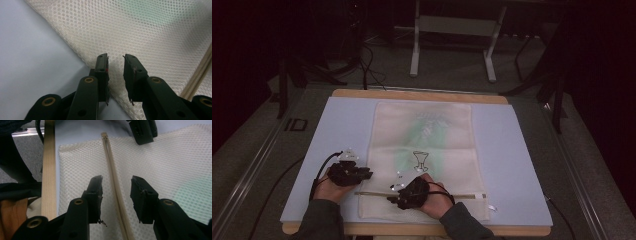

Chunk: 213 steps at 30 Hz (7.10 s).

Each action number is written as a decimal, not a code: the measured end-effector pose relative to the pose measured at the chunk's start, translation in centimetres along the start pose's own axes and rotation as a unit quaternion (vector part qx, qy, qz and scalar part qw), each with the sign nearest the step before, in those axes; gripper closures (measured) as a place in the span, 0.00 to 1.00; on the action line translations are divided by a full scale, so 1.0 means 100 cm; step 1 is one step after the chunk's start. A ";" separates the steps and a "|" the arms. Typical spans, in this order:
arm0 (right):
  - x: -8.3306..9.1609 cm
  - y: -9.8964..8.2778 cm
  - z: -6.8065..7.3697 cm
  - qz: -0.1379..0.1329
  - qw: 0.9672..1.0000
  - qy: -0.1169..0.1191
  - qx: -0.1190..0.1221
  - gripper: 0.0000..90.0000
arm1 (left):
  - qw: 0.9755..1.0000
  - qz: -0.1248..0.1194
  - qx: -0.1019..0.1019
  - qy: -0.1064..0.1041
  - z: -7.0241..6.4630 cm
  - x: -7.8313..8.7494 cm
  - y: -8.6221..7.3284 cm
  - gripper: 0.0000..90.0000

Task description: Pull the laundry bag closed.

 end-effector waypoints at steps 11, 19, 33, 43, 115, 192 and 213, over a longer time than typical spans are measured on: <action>-0.010 0.001 0.005 0.001 1.000 0.013 0.004 0.74 | 1.000 -0.002 0.000 0.012 0.002 0.003 0.000 0.88; -0.018 0.010 0.007 -0.004 1.000 0.018 0.005 0.75 | 1.000 0.004 -0.004 0.018 0.002 0.002 -0.001 0.95; -0.036 0.025 0.007 -0.010 1.000 0.026 0.002 0.82 | 1.000 0.010 -0.004 0.022 0.003 0.002 -0.001 0.99; -0.049 0.042 0.006 -0.010 1.000 0.023 0.018 0.91 | 1.000 0.008 0.004 0.018 0.004 0.001 0.000 0.99; -0.076 0.053 0.001 -0.022 1.000 0.013 0.015 0.98 | 1.000 0.006 0.030 -0.002 0.008 0.000 0.000 0.99; -0.074 0.036 0.004 0.005 1.000 0.018 0.009 0.91 | 0.999 0.043 -0.006 -0.017 -0.013 0.006 -0.010 0.99; -0.072 0.032 0.003 -0.006 1.000 0.019 -0.004 0.91 | 0.997 0.075 0.013 -0.006 -0.017 0.011 -0.015 1.00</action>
Point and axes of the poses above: each handheld gripper's, and its own axes: x roughly backward along the jaws, y roughly out of its top, z roughly to its left, the point moved 4 cm from there along -x, roughly forward along the jaws, and after that the axes turned 5 degrees about x, right-handed, at the moved point
